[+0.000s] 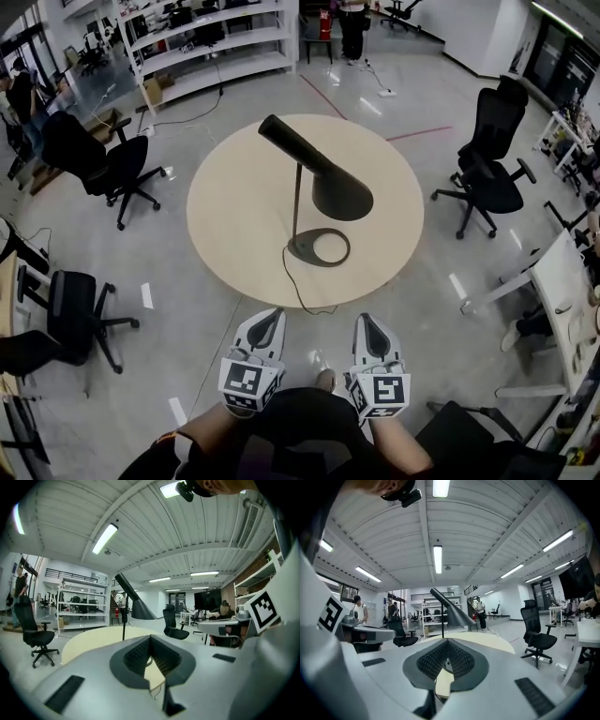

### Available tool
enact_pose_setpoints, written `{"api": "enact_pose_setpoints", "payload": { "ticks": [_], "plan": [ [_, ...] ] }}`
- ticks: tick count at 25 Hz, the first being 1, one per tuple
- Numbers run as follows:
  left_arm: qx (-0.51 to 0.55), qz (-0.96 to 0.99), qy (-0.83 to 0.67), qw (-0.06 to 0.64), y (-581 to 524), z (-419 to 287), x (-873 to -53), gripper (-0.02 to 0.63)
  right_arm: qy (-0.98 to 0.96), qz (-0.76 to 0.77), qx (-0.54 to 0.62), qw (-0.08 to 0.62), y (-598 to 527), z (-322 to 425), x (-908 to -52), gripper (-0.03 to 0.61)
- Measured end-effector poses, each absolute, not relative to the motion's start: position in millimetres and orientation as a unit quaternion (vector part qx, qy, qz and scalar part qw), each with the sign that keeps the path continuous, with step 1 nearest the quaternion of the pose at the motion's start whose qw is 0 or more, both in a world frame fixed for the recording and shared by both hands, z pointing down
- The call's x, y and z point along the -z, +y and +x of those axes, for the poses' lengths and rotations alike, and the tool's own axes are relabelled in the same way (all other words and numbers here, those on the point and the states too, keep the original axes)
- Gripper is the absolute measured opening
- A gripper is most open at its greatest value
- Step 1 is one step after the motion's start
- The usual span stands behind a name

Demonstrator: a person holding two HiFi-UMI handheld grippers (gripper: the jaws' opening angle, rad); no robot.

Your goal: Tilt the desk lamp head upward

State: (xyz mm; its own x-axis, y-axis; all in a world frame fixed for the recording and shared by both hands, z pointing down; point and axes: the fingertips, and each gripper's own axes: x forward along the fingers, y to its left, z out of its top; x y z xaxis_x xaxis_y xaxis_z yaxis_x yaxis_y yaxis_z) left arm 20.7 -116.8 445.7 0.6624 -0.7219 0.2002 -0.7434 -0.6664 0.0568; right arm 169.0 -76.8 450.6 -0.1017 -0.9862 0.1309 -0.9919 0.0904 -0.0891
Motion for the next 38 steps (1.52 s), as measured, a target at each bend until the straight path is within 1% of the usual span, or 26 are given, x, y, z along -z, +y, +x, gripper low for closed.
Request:
{"api": "enact_pose_setpoints", "payload": {
  "ticks": [7,12,18,22,27,32,38],
  "plan": [
    [-0.087,0.89,-0.445,0.052,-148,55,-436,0.044,-0.768,0.634,-0.088,0.011,-122,215,-464,0.015],
    [-0.082,0.884,-0.458,0.053,-169,67,-428,0.044,-0.778,0.62,-0.097,0.013,-149,231,-471,0.015],
    [-0.071,0.89,-0.448,0.044,-220,66,-403,0.044,-0.781,0.613,-0.118,0.024,-185,231,-469,0.015],
    [-0.052,0.892,-0.448,0.028,-260,53,-371,0.046,-0.774,0.621,-0.116,0.044,-209,226,-466,0.015],
    [-0.034,0.901,-0.432,0.018,-301,36,-342,0.044,-0.756,0.643,-0.115,0.046,-238,220,-456,0.015],
    [-0.023,0.911,-0.411,0.004,-338,22,-317,0.044,-0.738,0.66,-0.144,0.016,-267,220,-450,0.016],
    [-0.006,0.913,-0.407,-0.037,-371,13,-272,0.051,-0.723,0.662,-0.187,-0.058,-292,235,-447,0.018]
  ]
}}
